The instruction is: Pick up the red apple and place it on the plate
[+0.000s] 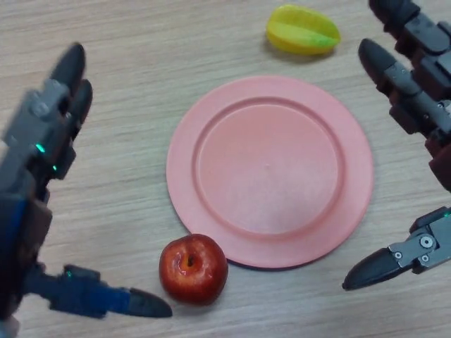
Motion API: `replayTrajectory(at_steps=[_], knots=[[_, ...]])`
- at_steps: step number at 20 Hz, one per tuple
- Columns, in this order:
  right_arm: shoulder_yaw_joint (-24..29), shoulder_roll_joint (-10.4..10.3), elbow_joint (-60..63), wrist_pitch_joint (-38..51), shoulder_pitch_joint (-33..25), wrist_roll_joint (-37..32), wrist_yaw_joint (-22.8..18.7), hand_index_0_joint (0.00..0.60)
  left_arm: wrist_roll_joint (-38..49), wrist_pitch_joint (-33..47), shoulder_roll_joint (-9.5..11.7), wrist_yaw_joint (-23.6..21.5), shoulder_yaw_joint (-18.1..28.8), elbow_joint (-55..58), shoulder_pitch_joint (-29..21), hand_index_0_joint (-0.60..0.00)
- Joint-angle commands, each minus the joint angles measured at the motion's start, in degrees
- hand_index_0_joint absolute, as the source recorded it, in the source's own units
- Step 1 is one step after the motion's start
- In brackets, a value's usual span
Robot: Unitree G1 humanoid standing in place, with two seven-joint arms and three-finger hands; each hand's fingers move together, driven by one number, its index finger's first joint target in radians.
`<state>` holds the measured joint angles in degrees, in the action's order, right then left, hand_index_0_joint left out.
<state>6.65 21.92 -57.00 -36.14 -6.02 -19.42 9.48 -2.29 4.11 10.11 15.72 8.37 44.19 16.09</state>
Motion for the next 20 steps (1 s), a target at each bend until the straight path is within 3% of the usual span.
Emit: replayTrajectory(at_steps=[1,5,8,10,11,12,13,20], knots=[[4.15,0.68,-3.00,4.90,-1.45,-1.00,-0.03,0.000,-5.41,16.97,0.78,-4.90,-1.12,-4.13,1.94,0.000],[6.08,-1.38,-2.91,4.30,-2.64,-0.34,1.80,0.000,-19.00,11.76,1.01,-6.04,-8.40,-9.63,0.61,0.000],[5.48,-1.73,-2.02,5.33,-2.85,2.11,3.81,0.000,-30.76,10.17,2.27,-9.08,-12.04,-14.10,-1.57,0.000],[5.56,-1.84,-1.82,5.42,-2.84,2.55,4.23,0.000,-33.24,9.65,2.46,-10.22,-12.77,-15.20,-2.36,-0.200],[5.77,-1.87,-1.80,5.22,-2.91,2.73,4.41,0.000,-35.35,9.93,2.97,-10.88,-13.34,-16.18,-3.06,-0.351],[5.91,-1.86,-1.95,4.87,-3.05,2.84,4.48,0.000,-37.94,10.70,3.74,-10.82,-13.82,-17.16,-3.64,-0.450],[5.11,-1.81,-2.68,4.09,-3.82,3.61,4.03,0.000,-47.20,13.77,5.98,-8.35,-14.63,-20.16,-5.91,-0.599],[2.86,-0.78,-3.00,2.87,-5.19,2.98,1.70,0.000,-40.60,11.55,4.79,2.31,-10.52,-12.49,-8.33,-0.600]])
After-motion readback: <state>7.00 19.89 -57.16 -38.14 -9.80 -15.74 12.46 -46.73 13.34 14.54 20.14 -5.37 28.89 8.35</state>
